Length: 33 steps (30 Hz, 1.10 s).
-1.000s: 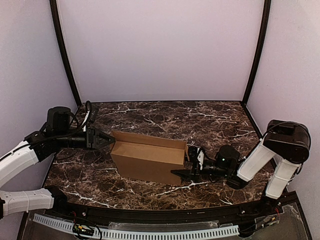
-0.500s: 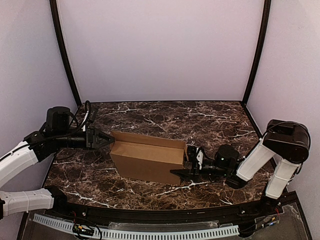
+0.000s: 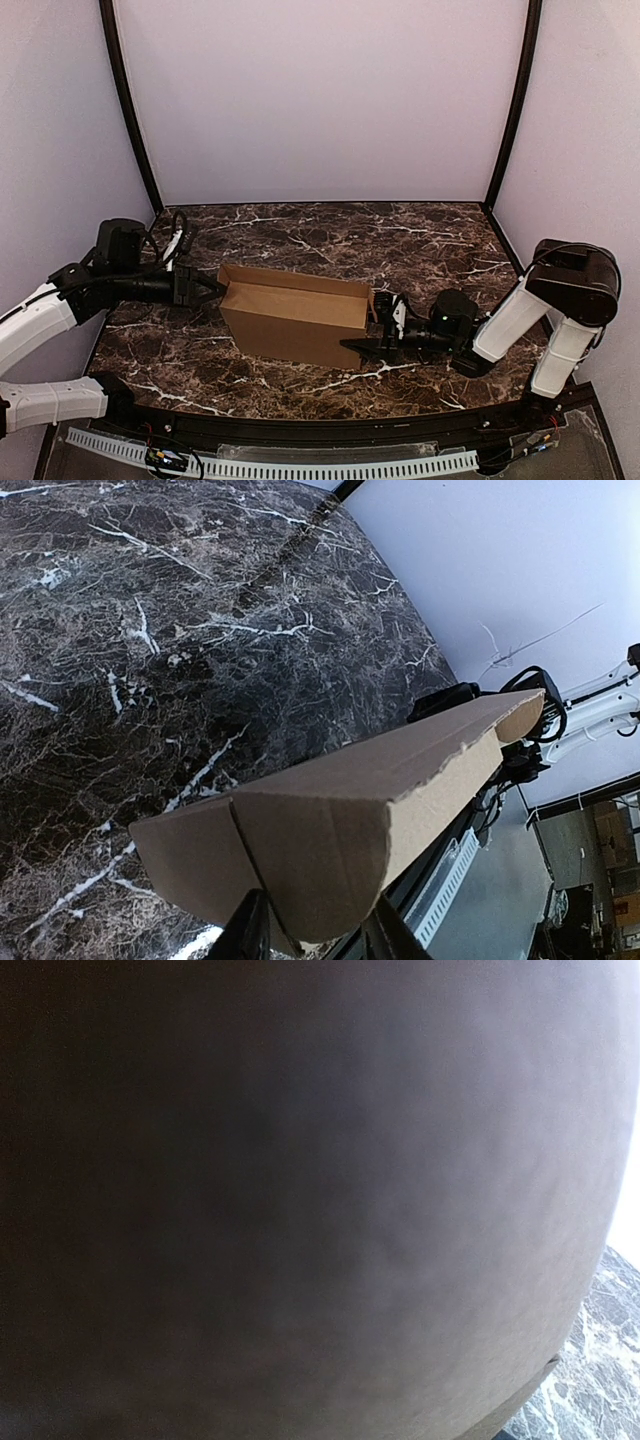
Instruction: Fold the paper box
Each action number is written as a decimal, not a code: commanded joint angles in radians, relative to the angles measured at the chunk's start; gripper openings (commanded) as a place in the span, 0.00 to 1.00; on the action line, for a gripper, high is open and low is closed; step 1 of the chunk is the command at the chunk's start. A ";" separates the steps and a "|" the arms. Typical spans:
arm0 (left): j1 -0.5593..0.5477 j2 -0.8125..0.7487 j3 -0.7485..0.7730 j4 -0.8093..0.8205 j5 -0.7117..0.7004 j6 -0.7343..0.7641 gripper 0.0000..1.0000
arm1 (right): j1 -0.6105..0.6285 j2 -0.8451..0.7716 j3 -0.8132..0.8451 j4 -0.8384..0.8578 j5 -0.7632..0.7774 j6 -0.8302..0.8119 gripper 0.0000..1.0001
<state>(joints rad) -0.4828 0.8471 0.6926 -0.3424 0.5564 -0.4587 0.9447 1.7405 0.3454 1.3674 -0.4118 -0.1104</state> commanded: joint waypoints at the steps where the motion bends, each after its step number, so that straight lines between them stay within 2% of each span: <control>1: -0.005 -0.019 -0.017 -0.037 -0.019 0.022 0.30 | 0.008 0.010 0.007 -0.042 0.001 -0.005 0.62; 17: -0.005 0.003 -0.018 0.004 -0.013 0.002 0.30 | 0.007 -0.124 -0.007 -0.142 0.018 0.005 0.82; 25: -0.007 0.006 -0.014 0.008 -0.013 0.000 0.30 | 0.008 -0.199 -0.028 -0.204 0.028 -0.009 0.84; 33: -0.007 0.008 -0.008 0.011 -0.010 -0.003 0.30 | 0.008 -0.321 -0.040 -0.364 0.026 -0.025 0.85</control>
<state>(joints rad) -0.4828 0.8520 0.6865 -0.3454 0.5411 -0.4568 0.9447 1.4723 0.3222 1.0920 -0.3923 -0.1226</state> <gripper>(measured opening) 0.305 0.850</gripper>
